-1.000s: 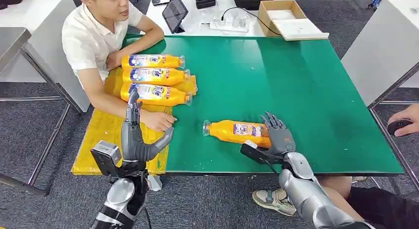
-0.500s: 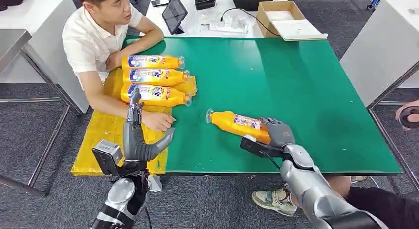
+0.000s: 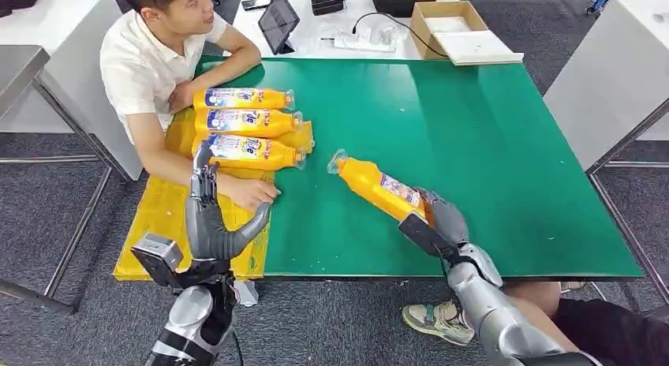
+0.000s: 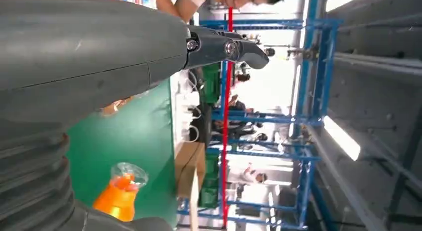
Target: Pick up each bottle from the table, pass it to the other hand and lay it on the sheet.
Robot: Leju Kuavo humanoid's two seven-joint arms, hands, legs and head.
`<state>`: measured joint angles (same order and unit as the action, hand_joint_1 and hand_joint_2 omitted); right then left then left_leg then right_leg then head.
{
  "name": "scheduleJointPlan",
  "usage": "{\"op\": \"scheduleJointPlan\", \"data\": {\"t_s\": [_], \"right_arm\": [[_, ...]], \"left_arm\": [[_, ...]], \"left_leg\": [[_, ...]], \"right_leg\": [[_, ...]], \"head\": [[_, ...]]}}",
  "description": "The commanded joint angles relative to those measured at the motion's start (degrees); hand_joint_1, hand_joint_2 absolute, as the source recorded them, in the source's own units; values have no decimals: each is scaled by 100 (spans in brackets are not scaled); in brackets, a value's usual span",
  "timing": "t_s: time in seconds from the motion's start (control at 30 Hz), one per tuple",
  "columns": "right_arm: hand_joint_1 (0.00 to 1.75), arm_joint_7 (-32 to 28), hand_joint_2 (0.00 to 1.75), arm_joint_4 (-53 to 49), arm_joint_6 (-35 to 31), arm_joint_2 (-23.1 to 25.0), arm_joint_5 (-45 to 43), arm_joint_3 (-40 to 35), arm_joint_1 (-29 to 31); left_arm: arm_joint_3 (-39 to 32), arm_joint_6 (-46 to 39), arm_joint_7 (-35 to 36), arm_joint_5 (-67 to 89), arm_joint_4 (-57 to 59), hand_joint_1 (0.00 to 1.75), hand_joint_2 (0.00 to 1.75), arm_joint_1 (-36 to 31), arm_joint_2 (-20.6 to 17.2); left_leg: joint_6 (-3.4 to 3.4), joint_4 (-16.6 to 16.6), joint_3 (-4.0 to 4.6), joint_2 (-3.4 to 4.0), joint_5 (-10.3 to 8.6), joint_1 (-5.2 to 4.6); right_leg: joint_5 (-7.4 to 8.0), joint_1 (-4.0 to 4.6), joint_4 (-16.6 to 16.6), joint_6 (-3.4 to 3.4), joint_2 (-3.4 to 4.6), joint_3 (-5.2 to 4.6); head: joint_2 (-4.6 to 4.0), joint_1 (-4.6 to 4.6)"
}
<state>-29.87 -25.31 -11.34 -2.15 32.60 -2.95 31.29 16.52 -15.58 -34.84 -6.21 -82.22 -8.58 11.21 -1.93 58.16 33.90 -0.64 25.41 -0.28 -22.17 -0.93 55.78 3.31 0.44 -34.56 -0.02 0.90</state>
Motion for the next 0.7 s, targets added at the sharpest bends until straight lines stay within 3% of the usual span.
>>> {"op": "scheduleJointPlan", "data": {"t_s": [0.03,0.23,0.27,0.4,0.53,0.7], "right_arm": [[175,-472,175,-2802,284,816,-1028,-266,-1110],[175,-352,175,-3009,183,686,-1284,-520,-1210],[175,-579,175,-3183,166,736,-1429,-573,-1281],[175,-519,175,-4175,147,861,-1511,-1120,-1793],[175,-449,175,-4221,-138,859,-1480,-1438,-1916],[175,-536,175,-3631,55,882,-1442,-1853,-1697]], "left_arm": [[-359,-257,-142,-193,-139,0,175,39,31],[-356,-280,-141,-204,-104,0,175,37,40],[-361,-294,-132,-222,-91,0,175,36,51],[-286,-352,-169,-17,-14,0,175,-3,-40],[9,686,627,-319,323,0,175,-47,-221],[342,1578,757,-440,938,0,175,-169,-242]], "left_leg": [[12,-2,6,18,4,4],[10,0,28,-7,5,8],[13,1,20,-4,11,9],[11,-1,37,-21,4,5],[18,-6,22,-13,11,6],[9,-8,35,-19,1,2]], "right_leg": [[-2,5,4,-12,13,-13],[-6,8,4,-10,3,-29],[-12,9,6,-14,3,-21],[-8,2,3,-11,-4,-31],[-14,5,2,-20,0,-21],[-6,1,-5,-10,-1,-36]], "head": [[0,0],[0,0],[0,0],[0,4],[0,0],[0,0]]}}
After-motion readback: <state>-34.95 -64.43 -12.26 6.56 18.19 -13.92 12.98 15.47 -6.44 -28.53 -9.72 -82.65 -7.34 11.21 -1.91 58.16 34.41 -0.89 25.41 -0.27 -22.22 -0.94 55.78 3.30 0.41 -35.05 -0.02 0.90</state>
